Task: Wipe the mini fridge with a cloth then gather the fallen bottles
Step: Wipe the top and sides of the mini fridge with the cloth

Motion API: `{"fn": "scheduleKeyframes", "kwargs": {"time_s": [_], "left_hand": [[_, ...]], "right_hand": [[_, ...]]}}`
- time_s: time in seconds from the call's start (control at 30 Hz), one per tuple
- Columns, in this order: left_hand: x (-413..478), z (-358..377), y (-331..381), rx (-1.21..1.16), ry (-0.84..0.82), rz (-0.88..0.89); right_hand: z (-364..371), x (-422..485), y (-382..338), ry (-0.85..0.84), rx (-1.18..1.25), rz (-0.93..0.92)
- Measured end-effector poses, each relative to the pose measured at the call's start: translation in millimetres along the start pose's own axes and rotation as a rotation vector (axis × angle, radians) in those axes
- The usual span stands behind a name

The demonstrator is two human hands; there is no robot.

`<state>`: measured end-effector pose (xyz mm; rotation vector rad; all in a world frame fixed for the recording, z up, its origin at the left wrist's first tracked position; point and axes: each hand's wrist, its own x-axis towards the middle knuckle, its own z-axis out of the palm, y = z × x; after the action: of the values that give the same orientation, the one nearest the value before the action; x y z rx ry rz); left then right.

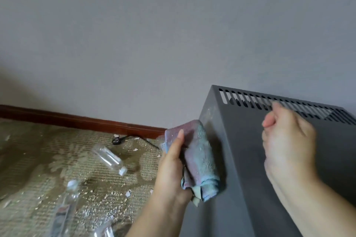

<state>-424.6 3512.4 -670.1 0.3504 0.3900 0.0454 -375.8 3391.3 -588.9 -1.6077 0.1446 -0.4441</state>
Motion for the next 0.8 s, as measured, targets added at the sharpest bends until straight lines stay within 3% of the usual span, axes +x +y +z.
{"fn": "scheduleKeyframes", "kwargs": {"time_s": [0.07, 0.13, 0.33, 0.47, 0.6, 0.8], "left_hand": [[2, -5, -2, -0.049, -0.141, -0.061], [3, -4, -11, -0.003, -0.17, -0.123], [-4, 20, -28, 0.525, 0.044, 0.336], [0, 17, -29, 0.682, 0.059, 0.461], [8, -14, -43, 0.787, 0.131, 0.449], [16, -57, -58, 1.022, 0.292, 0.264]], "right_hand": [[1, 0, 4, -0.045, -0.025, 0.021], [4, -1, 6, -0.131, -0.156, -0.026], [-1, -3, 8, -0.215, -0.251, -0.082], [6, -8, 7, -0.327, -0.478, -0.16], [6, -17, 8, -0.326, -0.561, -0.333], [10, -46, -7, -0.402, -0.437, -0.633]]}}
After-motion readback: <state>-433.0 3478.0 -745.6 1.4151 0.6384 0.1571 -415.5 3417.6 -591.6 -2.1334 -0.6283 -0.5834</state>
